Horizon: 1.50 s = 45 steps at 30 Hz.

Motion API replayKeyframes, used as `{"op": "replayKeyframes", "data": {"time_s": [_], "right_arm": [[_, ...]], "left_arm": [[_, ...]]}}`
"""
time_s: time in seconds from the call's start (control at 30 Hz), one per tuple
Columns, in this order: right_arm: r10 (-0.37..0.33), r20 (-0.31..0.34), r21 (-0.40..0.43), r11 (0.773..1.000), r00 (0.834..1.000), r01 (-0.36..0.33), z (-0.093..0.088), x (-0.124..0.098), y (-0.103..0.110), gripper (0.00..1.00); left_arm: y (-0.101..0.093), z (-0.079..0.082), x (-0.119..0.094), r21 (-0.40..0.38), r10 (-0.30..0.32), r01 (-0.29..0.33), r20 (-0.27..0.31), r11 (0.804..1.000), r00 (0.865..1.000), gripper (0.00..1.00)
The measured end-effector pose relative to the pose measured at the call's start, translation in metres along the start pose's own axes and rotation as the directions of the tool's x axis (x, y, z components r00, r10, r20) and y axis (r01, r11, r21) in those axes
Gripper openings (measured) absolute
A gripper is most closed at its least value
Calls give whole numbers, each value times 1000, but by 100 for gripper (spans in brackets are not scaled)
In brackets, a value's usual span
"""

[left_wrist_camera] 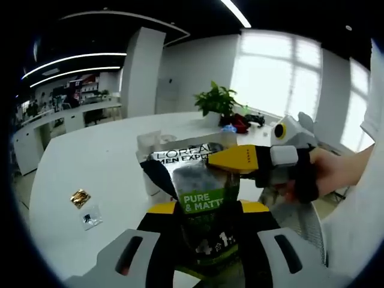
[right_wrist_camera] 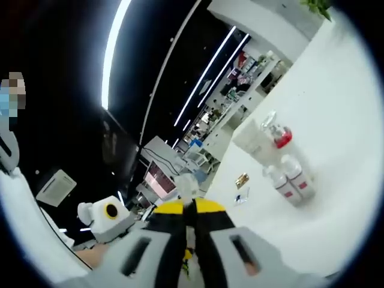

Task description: Arrange the skincare products in the storage area until every visible bottle or jar stands upright without overlapping.

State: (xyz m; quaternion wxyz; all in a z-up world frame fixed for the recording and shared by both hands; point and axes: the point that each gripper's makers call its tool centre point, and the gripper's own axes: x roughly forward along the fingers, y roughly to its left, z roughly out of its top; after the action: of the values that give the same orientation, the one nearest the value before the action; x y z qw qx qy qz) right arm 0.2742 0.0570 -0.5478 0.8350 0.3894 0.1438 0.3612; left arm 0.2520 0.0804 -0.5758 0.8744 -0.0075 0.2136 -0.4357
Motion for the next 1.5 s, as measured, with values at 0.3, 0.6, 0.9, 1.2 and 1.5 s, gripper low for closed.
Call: {"op": "replayKeyframes", "data": {"time_s": [0.3,0.6,0.9,1.2,1.5], "right_arm": [[4,-4,-13,1000,1000,-4,7,-7,-4,1],[114,-58,-37,993,992,-116,12,-7,13,1],[293,-57,-9,956,954,-294,23,-5,49,1],[178,-35,-25,984,983,-179,38,-14,12,1],[161,-50,7,987,986,-161,35,-10,-1,20]], "left_arm": [[2,0,-3,-25,-34,34,-16,999,999,51],[19,3,-15,-170,-90,92,18,981,996,56],[3,28,-18,-297,-287,327,169,897,943,44],[-21,47,-28,-341,-364,453,294,823,884,3],[-15,62,-31,-459,-280,516,488,724,827,0]]}}
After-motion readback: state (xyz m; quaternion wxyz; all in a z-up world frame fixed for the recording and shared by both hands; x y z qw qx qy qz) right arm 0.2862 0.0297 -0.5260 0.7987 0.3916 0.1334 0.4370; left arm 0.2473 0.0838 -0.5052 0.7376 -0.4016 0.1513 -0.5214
